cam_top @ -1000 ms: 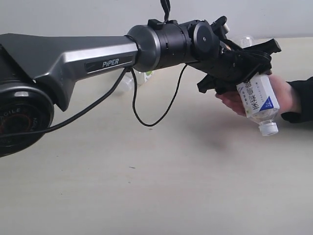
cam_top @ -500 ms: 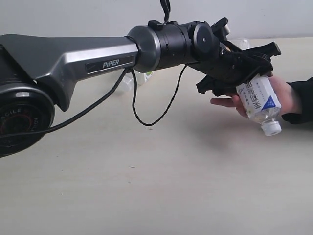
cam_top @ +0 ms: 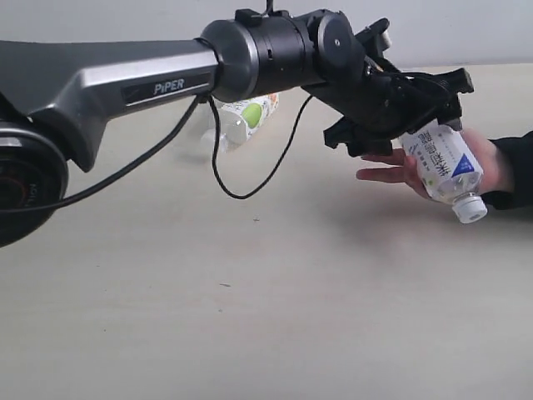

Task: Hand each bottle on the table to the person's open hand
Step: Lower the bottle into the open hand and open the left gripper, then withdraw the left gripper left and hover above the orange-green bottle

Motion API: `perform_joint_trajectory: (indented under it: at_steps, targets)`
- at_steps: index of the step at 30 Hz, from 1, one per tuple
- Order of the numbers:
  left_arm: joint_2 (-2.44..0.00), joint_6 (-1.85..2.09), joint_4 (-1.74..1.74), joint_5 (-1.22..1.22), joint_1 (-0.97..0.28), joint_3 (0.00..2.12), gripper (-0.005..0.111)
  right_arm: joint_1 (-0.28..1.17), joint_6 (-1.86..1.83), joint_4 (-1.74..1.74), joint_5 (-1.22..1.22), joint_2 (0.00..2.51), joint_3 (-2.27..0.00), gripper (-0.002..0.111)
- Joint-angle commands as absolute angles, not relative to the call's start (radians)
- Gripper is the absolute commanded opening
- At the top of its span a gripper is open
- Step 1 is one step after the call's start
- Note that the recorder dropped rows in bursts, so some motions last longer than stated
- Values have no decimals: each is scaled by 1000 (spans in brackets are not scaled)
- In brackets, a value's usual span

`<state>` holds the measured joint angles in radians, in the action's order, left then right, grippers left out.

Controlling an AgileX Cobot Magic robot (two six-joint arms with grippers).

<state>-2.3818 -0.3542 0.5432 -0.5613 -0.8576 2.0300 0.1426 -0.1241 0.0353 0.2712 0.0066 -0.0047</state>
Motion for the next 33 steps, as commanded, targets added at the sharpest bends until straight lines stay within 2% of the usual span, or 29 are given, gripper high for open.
perform_joint_trajectory:
  at_steps: [1,4,6,9,10,20,33]
  targets:
    - [-2330,-325,432,-689,-816,2038,81,140,-128,36,267,0,0,1]
    - [-2292,-176,403,-774,-802,2038,77,140,-128,36,267,0,0,1]
    - [-2265,-43,397,-844,-800,2038,53,140,-128,36,267,0,0,1]
    - [-2240,61,397,-907,-800,2038,7,140,-128,36,267,0,0,1]
    - [-2232,109,393,-924,-800,2038,1,140,-128,36,267,0,0,1]
    - [-2156,359,395,-992,-736,1979,0,140,-128,36,267,0,0,1]
    - [-2007,519,535,-983,-441,1757,0,140,-128,36,267,0,0,1]
